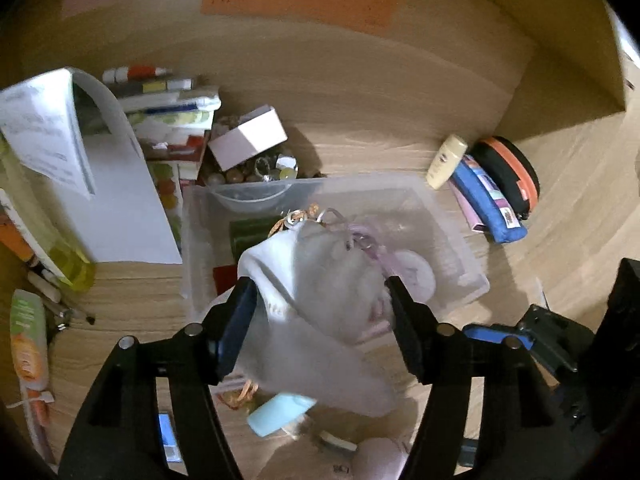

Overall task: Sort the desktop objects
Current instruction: 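Carry both items over the clear box and open both tools to release them, then grasp the blue Max box with the left tool while the right tool grasps the pink fan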

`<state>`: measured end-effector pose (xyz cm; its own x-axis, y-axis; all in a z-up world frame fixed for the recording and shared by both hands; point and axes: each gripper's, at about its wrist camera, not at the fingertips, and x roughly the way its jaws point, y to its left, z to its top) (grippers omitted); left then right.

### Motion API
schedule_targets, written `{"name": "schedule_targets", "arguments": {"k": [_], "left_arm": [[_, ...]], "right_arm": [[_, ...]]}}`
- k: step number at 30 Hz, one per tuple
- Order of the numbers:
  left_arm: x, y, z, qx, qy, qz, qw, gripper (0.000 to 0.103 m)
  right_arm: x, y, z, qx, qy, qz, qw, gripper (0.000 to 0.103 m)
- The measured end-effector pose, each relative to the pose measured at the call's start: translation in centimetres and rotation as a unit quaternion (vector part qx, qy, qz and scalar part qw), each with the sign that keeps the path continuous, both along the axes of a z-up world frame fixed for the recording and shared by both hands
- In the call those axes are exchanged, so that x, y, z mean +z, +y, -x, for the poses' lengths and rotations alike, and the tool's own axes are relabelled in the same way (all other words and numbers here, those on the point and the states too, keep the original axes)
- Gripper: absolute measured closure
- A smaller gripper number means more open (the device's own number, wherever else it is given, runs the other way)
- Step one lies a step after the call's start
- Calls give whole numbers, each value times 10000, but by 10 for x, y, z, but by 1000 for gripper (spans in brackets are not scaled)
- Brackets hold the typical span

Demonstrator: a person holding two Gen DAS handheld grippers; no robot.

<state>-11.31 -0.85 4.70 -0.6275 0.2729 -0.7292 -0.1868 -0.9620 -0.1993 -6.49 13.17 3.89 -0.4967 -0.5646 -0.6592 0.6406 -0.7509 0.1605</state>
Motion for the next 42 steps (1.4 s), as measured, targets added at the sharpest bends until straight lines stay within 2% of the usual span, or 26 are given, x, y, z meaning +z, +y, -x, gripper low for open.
{"name": "schedule_targets", "arguments": {"k": [2, 7, 8, 12, 17, 22, 27, 32, 34, 38, 39, 41, 42], "left_arm": [[5, -2, -13, 36, 155, 114, 9998, 28], [9, -9, -36, 155, 308, 342, 9988, 27], [9, -13, -44, 174, 320, 387, 9986, 25], [4, -28, -65, 319, 346, 631, 9969, 19], [-22, -55, -85, 574, 16, 1020, 9931, 18], [-54, -80, -89, 931, -340, 1194, 9879, 19], [-79, -98, -88, 1004, -680, 908, 9885, 30], [-93, -97, -81, 981, -829, 879, 9878, 40], [-96, -96, -78, 964, -854, 912, 9875, 46], [-99, -97, -75, 1025, -815, 962, 9867, 57], [-99, -98, -76, 1058, -801, 958, 9865, 60], [-98, -101, -77, 1112, -760, 965, 9862, 74], [-98, -103, -78, 1133, -741, 961, 9861, 76]], "right_arm": [[-2, -2, -6, 58, -41, -15, 10000, 26], [-6, -11, -22, 267, -200, 104, 9994, 23], [-7, -12, -25, 298, -213, 126, 9993, 20], [-14, -26, -37, 463, -266, 109, 9985, 19], [-32, -36, -42, 518, -456, -32, 9976, 19], [-50, -38, -38, 407, -736, -126, 9964, 19], [-56, -39, -35, 218, -781, -165, 9966, 19], [-56, -43, -39, 285, -638, -308, 9971, 20], [-56, -46, -43, 328, -543, -378, 9973, 24], [-58, -51, -47, 424, -444, -509, 9968, 39], [-57, -52, -47, 450, -445, -509, 9967, 39], [-57, -53, -50, 465, -389, -534, 9967, 39], [-57, -54, -51, 478, -347, -556, 9967, 39]]}}
